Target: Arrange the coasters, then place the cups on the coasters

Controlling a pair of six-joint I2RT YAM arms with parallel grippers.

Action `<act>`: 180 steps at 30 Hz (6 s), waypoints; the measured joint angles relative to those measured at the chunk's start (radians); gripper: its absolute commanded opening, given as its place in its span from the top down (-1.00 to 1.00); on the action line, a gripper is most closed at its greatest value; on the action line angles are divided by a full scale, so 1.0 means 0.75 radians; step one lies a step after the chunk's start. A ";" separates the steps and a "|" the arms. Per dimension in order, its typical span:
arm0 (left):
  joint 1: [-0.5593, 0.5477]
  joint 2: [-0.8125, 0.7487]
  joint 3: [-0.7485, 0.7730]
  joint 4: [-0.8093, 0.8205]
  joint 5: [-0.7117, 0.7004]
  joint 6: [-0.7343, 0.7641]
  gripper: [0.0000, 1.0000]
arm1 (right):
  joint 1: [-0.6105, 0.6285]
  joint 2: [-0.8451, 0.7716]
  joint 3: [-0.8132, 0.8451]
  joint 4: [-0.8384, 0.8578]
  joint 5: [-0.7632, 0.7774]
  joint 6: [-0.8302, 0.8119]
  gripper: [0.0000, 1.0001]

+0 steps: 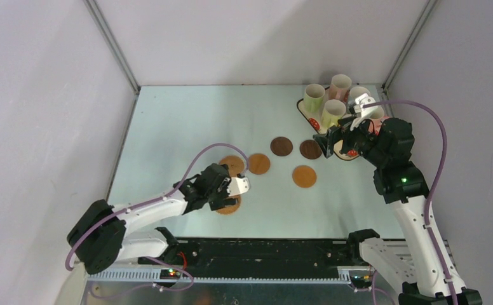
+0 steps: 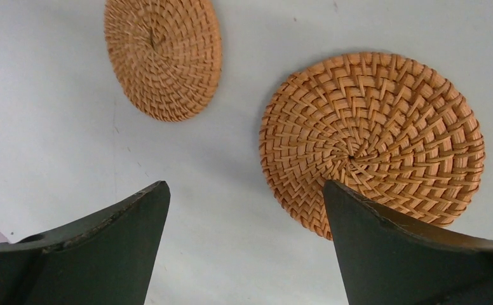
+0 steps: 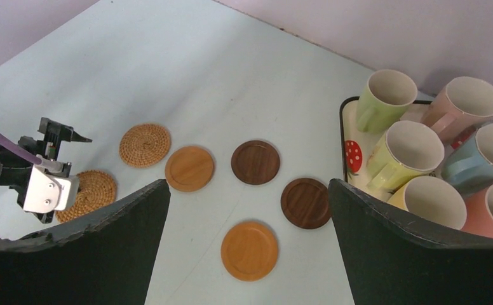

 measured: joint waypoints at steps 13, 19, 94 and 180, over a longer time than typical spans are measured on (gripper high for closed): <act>0.007 0.128 0.008 0.196 -0.282 0.024 -0.97 | 0.007 -0.001 -0.010 0.010 0.005 0.000 -1.00; 0.195 0.098 -0.009 0.179 -0.296 0.052 -0.97 | 0.007 -0.006 -0.010 0.010 0.005 0.000 -1.00; 0.388 0.850 0.642 0.189 -0.645 0.218 -0.97 | 0.013 -0.022 -0.016 0.019 0.008 -0.021 -1.00; 0.843 1.304 1.573 -0.790 0.632 -1.030 -0.99 | 0.080 0.061 -0.040 0.050 0.113 -0.094 -1.00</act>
